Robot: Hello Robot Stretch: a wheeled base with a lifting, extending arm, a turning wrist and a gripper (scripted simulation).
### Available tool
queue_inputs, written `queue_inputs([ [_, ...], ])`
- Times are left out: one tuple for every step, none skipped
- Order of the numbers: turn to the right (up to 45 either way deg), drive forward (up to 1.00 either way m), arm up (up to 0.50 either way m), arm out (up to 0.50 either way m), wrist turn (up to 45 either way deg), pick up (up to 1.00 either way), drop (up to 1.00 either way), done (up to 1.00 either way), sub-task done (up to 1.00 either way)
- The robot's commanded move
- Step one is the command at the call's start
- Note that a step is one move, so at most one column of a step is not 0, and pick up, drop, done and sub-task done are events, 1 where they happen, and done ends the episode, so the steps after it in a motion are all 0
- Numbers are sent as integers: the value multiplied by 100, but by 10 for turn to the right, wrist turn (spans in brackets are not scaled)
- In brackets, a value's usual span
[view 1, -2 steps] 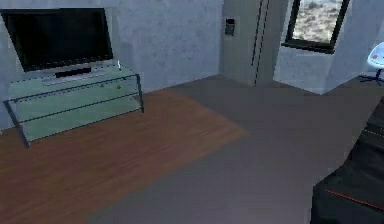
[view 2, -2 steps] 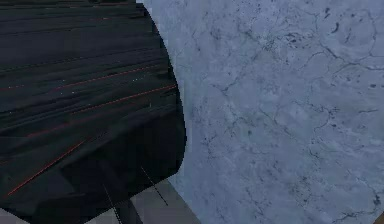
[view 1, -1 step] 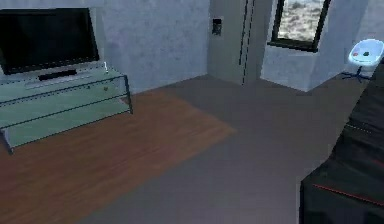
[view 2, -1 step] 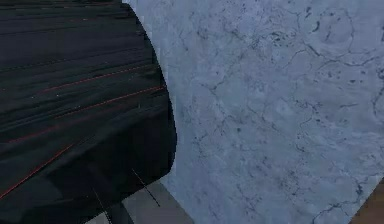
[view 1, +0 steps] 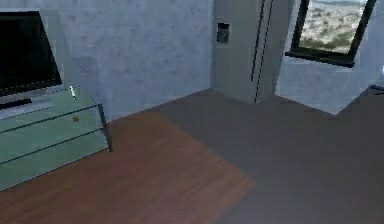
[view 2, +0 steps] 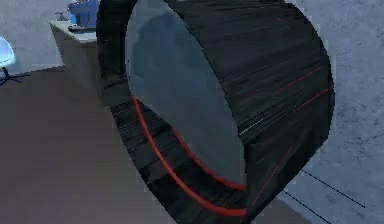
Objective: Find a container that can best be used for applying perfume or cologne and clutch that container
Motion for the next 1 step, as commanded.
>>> queue_inputs([
  [450, 0, 0, 0, 0, 0, 0, 0, 0],
])
